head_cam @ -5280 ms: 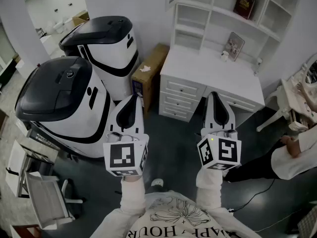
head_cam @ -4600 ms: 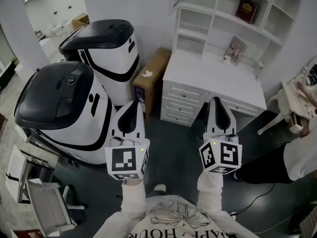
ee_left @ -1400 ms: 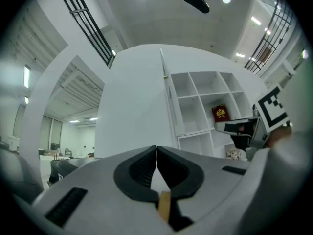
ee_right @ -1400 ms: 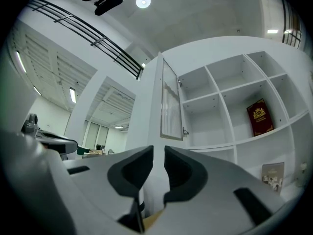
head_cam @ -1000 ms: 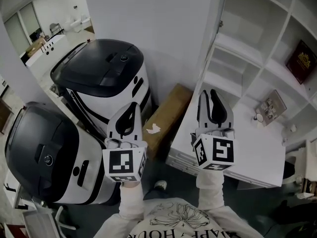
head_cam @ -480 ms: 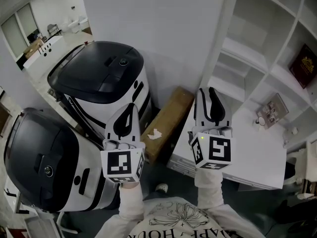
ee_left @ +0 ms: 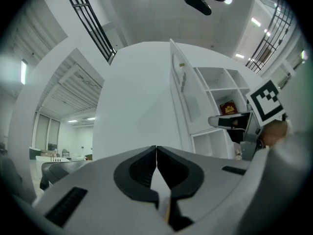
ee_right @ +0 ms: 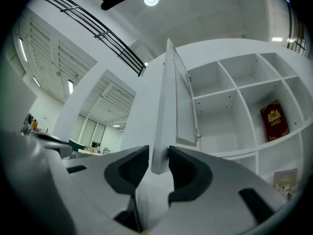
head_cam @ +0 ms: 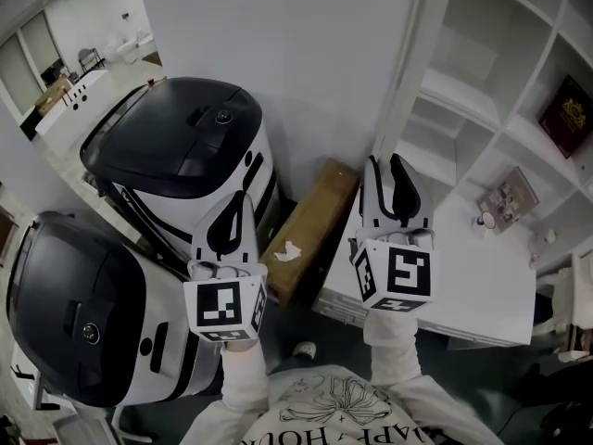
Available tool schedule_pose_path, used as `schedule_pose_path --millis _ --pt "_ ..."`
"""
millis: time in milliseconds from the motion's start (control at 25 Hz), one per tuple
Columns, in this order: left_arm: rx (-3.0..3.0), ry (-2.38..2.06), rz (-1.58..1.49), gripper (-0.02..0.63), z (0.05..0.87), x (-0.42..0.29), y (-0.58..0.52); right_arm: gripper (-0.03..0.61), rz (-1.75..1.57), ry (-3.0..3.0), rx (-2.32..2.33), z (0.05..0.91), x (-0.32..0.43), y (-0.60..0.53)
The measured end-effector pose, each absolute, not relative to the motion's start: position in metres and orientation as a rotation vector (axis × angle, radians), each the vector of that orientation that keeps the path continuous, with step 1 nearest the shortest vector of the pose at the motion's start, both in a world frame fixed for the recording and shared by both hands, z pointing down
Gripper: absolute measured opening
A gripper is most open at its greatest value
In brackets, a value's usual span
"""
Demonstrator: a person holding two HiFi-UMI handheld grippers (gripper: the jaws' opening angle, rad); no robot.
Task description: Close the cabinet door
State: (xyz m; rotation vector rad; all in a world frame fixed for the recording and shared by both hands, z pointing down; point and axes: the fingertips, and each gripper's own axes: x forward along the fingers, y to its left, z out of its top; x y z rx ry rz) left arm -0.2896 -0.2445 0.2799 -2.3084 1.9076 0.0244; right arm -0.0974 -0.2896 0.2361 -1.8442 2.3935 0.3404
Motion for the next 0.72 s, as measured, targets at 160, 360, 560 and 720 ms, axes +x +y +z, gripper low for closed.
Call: schedule_pose_path --millis 160,360,560,720 --pt "-2.320 1.884 0.021 0.005 0.280 -0.288 -0.250 0.095 0.329 2.373 -1.870 0.236 -0.096 -0.292" --pt "-2.341 1.850 0.019 0.005 0.280 -0.282 -0.255 0.097 0.317 2.322 -1.906 0.236 -0.093 -0.291" --pt "-2.367 1.807 0.016 0.005 0.281 -0.273 -0.258 0.095 0.293 2.293 -1.925 0.236 -0.086 -0.289" --pt "-2.405 1.763 0.016 0.005 0.284 -0.262 -0.260 0.089 0.281 2.266 -1.943 0.236 -0.079 -0.286"
